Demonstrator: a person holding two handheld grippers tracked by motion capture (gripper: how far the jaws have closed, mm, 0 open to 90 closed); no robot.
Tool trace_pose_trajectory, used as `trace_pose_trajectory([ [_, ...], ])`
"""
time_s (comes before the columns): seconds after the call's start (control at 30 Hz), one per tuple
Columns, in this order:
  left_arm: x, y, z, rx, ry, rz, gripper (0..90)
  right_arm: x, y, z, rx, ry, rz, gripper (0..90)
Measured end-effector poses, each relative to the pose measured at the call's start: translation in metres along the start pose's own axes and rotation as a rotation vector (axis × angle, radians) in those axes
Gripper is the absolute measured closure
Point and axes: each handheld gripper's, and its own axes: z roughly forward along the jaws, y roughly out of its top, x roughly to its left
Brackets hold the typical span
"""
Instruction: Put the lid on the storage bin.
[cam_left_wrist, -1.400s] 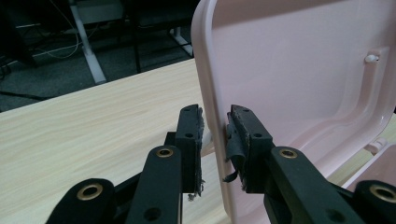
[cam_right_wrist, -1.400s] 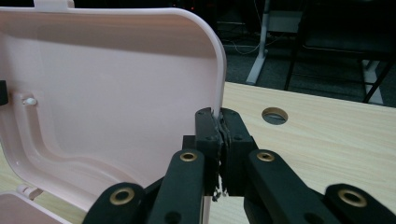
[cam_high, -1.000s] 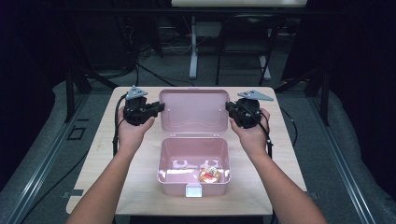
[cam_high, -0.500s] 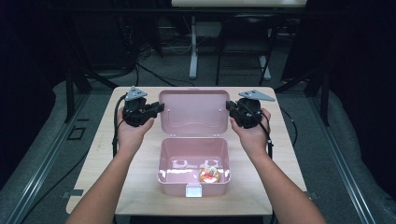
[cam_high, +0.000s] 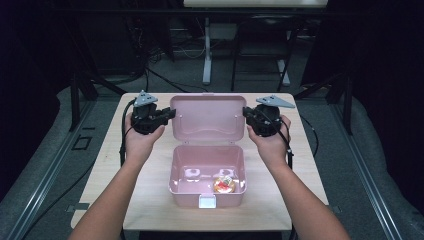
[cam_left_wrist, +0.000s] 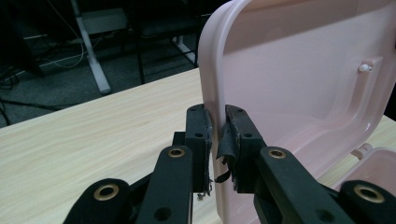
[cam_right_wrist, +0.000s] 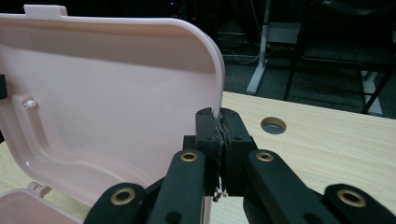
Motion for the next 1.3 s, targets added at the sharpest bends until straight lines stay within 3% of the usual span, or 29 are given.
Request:
trace_pose_trajectory([
  [0.23,-0.001,0.000,-0.001,-0.007,-0.003,-0.013,80.6,0.000,-0.001,-0.004,-0.006,0.002,-0.002,87.2],
  [0.63,-0.006,-0.001,-0.012,-0.019,-0.033,0.007,79.6,0.005,-0.004,-0.019,-0.031,0.031,-0.012,83.7],
  [0.93,-0.012,-0.004,-0.021,-0.021,-0.027,0.062,80.8,0.010,-0.009,-0.033,-0.039,0.046,-0.037,83.6],
  [1.3,-0.016,-0.005,-0.023,-0.034,-0.037,0.068,80.8,0.007,-0.015,-0.043,-0.056,0.066,-0.026,82.9],
])
